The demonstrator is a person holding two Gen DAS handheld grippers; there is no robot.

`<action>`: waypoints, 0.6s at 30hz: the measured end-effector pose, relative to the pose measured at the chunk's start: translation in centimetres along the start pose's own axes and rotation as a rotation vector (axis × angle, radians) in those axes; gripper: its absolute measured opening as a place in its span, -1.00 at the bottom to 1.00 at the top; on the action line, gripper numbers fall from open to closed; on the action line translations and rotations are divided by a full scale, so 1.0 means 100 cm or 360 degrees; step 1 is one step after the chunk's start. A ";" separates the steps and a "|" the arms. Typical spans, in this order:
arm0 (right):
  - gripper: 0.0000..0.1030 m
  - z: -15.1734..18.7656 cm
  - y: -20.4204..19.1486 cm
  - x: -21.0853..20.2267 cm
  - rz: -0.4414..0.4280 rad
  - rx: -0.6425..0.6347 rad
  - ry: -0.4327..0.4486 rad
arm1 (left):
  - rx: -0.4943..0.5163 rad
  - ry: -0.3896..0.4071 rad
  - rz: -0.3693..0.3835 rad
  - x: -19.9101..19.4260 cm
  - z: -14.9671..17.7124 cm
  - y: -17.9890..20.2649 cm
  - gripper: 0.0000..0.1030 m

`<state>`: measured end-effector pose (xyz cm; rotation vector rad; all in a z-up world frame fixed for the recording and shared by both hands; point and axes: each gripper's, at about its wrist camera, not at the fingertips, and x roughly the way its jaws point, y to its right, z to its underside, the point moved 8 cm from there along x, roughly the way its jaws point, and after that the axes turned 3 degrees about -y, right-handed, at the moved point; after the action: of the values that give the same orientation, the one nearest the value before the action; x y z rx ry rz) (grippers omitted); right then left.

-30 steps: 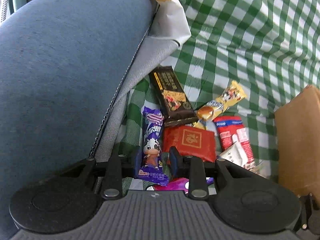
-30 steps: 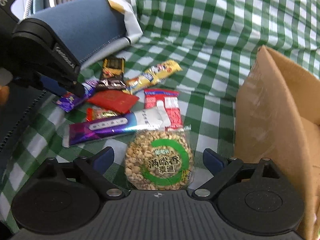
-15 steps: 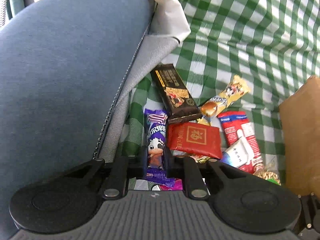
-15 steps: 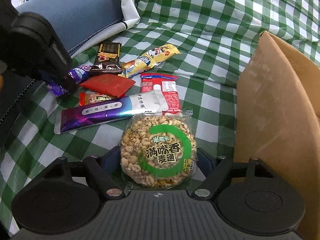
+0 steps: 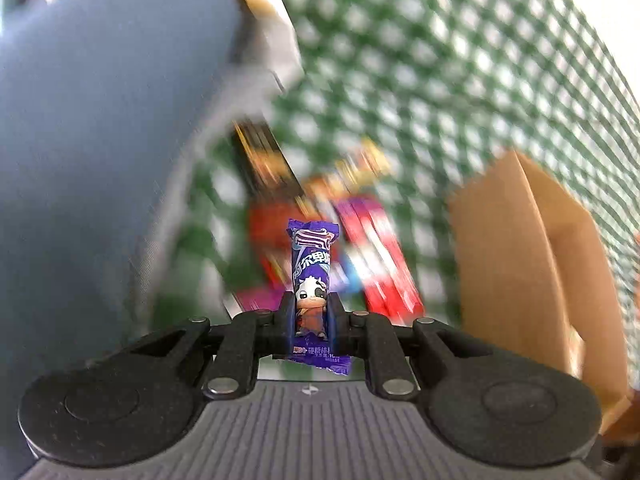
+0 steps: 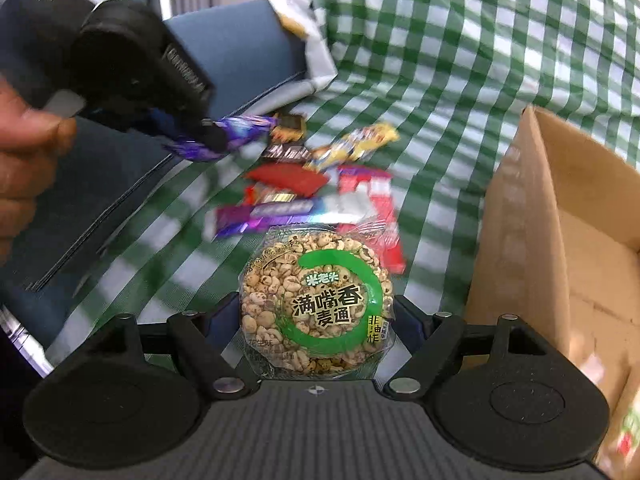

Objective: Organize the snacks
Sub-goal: 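Grasp the purple cow-print candy bar with left tool while right tool grasps peanut cake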

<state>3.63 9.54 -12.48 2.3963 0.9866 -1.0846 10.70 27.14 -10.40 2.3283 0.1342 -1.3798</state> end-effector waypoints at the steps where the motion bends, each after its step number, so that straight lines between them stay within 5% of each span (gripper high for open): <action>1: 0.57 0.007 -0.003 -0.002 -0.0013 -0.0003 -0.0022 | 0.0044 -0.0071 0.0016 0.006 0.007 0.004 -0.68; 6: 0.57 0.037 -0.016 0.000 -0.0017 -0.0100 -0.0115 | 0.0215 -0.0308 -0.0057 0.030 0.036 0.013 -0.65; 11: 0.59 0.049 -0.015 0.003 -0.0048 -0.0072 -0.0184 | 0.0190 -0.0302 -0.0179 0.037 0.037 0.009 -0.24; 18: 0.64 0.054 -0.018 0.008 -0.0066 -0.0068 -0.0194 | 0.0286 -0.0360 -0.0240 0.048 0.037 0.012 -0.19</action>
<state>-0.17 8.25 -16.64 2.2557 1.0114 -1.1966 10.43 23.89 -15.62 2.3224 0.1247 -1.7859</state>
